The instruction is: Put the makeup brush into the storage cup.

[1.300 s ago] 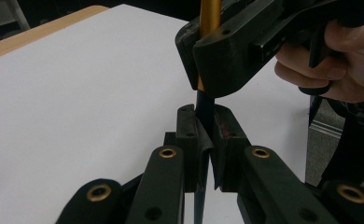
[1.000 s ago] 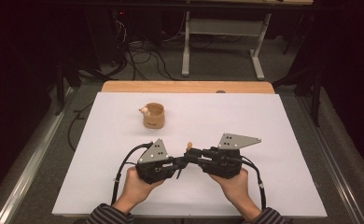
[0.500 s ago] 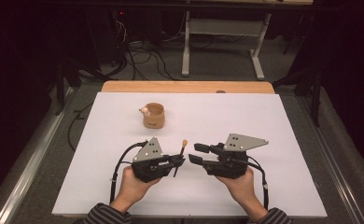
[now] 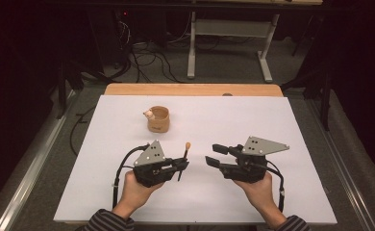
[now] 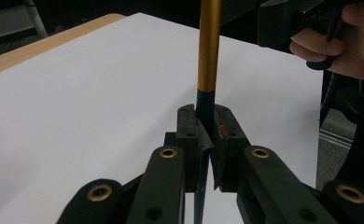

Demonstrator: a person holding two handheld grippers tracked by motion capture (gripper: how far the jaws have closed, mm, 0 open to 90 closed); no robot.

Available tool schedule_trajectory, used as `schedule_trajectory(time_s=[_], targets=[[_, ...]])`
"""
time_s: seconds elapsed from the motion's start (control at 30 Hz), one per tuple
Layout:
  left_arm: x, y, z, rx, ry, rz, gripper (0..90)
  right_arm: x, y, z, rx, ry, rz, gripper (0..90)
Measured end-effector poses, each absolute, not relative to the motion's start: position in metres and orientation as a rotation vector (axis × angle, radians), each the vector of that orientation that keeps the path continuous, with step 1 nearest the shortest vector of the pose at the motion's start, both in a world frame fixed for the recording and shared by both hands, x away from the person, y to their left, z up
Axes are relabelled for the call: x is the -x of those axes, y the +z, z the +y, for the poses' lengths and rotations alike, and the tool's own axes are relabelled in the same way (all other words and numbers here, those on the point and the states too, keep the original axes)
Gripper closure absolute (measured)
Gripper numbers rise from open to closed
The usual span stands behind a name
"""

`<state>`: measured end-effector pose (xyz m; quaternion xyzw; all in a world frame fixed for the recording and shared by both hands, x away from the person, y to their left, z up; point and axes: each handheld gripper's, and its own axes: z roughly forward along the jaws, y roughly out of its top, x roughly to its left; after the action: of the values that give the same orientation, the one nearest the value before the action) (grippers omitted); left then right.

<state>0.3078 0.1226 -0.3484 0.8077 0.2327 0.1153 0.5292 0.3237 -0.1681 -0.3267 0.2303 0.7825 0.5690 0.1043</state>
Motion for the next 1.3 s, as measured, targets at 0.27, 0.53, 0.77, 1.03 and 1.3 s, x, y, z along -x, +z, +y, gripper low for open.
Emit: schedule_trajectory(time_s=[0.27, 0.53, 0.77, 1.03, 1.3], targets=[[-0.308, -0.347, 0.125, -1.924, 0.278, 0.560, 83.3, -0.327, -0.329, -0.185, -0.733, 1.660, 2.266, 50.9], [-0.308, -0.346, 0.126, -1.917, 0.279, 0.564, 83.3, -0.330, -0.332, -0.205, -0.794, 1.637, 2.224, 48.6], [-0.308, -0.345, 0.127, -1.912, 0.283, 0.565, 83.3, -0.331, -0.337, -0.220, -0.841, 1.612, 2.186, 47.5], [-0.308, -0.344, 0.130, -1.904, 0.288, 0.572, 83.3, -0.333, -0.347, -0.230, -0.878, 1.577, 2.156, 44.7], [-0.310, -0.343, 0.133, -1.891, 0.287, 0.579, 83.3, -0.336, -0.362, -0.238, -0.914, 1.486, 2.135, 41.0]])
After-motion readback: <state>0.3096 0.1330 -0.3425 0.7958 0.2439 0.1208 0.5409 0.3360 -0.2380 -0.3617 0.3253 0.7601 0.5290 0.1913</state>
